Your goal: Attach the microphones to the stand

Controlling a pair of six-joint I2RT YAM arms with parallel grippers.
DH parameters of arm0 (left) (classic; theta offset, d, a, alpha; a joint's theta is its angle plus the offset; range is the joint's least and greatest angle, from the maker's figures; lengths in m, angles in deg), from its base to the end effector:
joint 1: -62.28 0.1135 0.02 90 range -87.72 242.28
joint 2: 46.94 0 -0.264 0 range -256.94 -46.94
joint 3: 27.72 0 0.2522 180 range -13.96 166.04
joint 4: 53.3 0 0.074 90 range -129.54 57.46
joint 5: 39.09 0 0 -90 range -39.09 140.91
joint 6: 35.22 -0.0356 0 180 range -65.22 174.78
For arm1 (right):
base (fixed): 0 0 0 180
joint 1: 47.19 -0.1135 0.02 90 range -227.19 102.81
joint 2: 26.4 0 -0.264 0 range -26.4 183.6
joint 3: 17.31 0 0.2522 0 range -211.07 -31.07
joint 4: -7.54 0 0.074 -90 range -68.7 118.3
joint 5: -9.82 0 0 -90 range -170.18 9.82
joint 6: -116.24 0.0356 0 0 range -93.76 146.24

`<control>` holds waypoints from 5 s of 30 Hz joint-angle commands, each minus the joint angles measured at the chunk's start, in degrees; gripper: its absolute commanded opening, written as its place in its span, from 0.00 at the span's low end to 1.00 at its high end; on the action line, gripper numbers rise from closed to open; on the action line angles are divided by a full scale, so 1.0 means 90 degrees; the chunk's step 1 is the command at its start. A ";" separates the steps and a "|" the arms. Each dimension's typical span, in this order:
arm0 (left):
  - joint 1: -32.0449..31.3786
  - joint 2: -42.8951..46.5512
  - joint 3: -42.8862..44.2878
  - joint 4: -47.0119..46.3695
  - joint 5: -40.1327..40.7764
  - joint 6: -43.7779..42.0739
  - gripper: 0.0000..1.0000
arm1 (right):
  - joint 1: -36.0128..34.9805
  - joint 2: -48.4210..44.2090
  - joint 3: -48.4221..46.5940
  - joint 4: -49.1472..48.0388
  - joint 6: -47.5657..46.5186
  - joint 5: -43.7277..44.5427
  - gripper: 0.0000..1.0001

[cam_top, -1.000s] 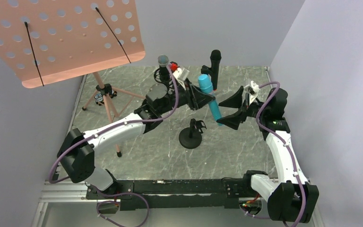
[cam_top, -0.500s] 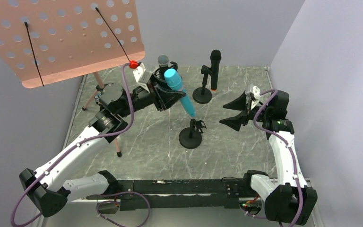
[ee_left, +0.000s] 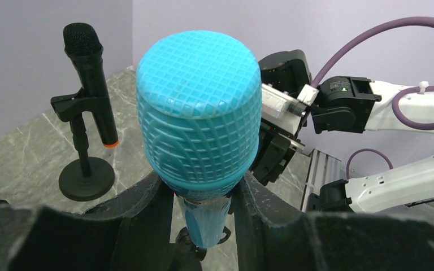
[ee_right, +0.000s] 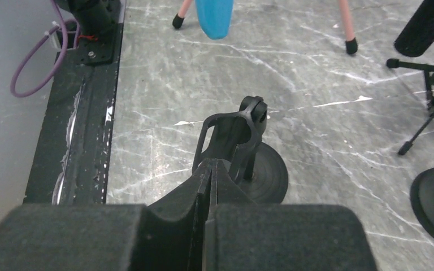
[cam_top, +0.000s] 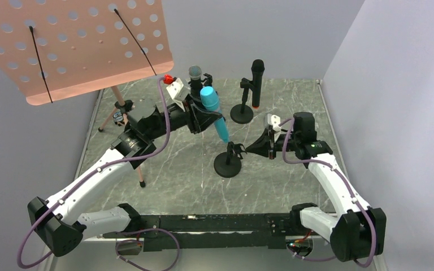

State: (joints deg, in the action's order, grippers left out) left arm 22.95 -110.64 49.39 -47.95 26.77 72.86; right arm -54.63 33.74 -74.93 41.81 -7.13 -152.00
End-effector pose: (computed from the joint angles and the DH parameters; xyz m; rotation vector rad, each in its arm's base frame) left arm 0.1871 -0.1721 0.4236 0.6386 1.4039 -1.1092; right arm 0.2025 0.0606 0.2804 -1.2214 1.4381 1.0524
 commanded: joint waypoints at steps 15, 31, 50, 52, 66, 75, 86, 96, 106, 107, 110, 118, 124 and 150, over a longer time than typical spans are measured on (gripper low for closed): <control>0.0019 -0.0100 -0.0144 -0.0769 -0.0331 0.0053 0.00 | -0.0706 0.0267 -0.0027 -0.0631 0.0065 0.1729 0.04; 0.0015 -0.0827 -0.0135 -0.1752 -0.0667 0.0665 0.00 | -0.0256 0.0320 -0.0061 -0.0137 -0.0429 0.0810 0.20; -0.0350 -0.1418 -0.0196 -0.2552 -0.0238 0.0773 0.00 | -0.0247 0.0396 -0.0127 0.0181 -0.0805 0.0730 0.41; -0.0428 -0.1479 -0.0220 -0.2561 -0.0154 0.0715 0.00 | -0.0247 0.0396 -0.0132 0.0173 -0.0796 0.0727 0.41; -0.0553 -0.1683 -0.0758 -0.3065 0.0404 0.0635 0.00 | -0.0237 0.0428 -0.0145 0.0229 -0.0844 0.0712 0.41; -0.0633 -0.1916 -0.1034 -0.3199 0.0333 0.0759 0.00 | -0.0228 0.0424 -0.0174 0.0310 -0.0889 0.0712 0.49; -0.0686 -0.2073 -0.1528 -0.3432 0.0260 0.0831 0.00 | -0.0111 0.0365 -0.0314 0.0600 -0.1091 0.0757 0.52; -0.0683 -0.2468 -0.1487 -0.3130 0.0205 0.0573 0.00 | 0.1058 0.0312 -0.1233 0.2699 -0.2657 0.0489 0.54; -0.0741 -0.3176 -0.0862 -0.1939 -0.0179 0.0202 0.00 | 0.1148 0.0257 -0.1074 0.2163 -0.2104 0.0424 0.61; -0.0745 -0.3250 -0.0700 -0.1704 -0.0235 0.0156 0.00 | 0.1149 0.0277 -0.1074 0.2180 -0.2119 0.0404 0.62; -0.0737 -0.3449 -0.0328 -0.0936 -0.0379 0.0005 0.00 | 0.1149 0.0301 -0.1055 0.2174 -0.2132 0.0355 0.63; -0.0726 -0.3627 -0.0381 -0.0545 -0.0431 -0.0122 0.00 | 0.1149 0.0321 -0.0986 0.2070 -0.2064 0.0263 0.66; -0.0723 -0.3624 -0.0912 -0.0971 -0.0360 -0.0076 0.00 | 0.1147 0.0314 -0.0892 0.1915 -0.1906 0.0130 0.77; -0.0614 -0.1743 -0.1400 -0.0925 0.0372 -0.0025 0.83 | 0.0882 0.0514 -0.0511 0.0842 -0.0717 -0.0147 0.94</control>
State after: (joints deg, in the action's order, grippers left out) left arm 16.96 -131.18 39.12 -57.30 27.88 73.89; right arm -45.80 38.20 -80.04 52.87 -15.02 -151.06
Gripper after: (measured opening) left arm 0.801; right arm 0.934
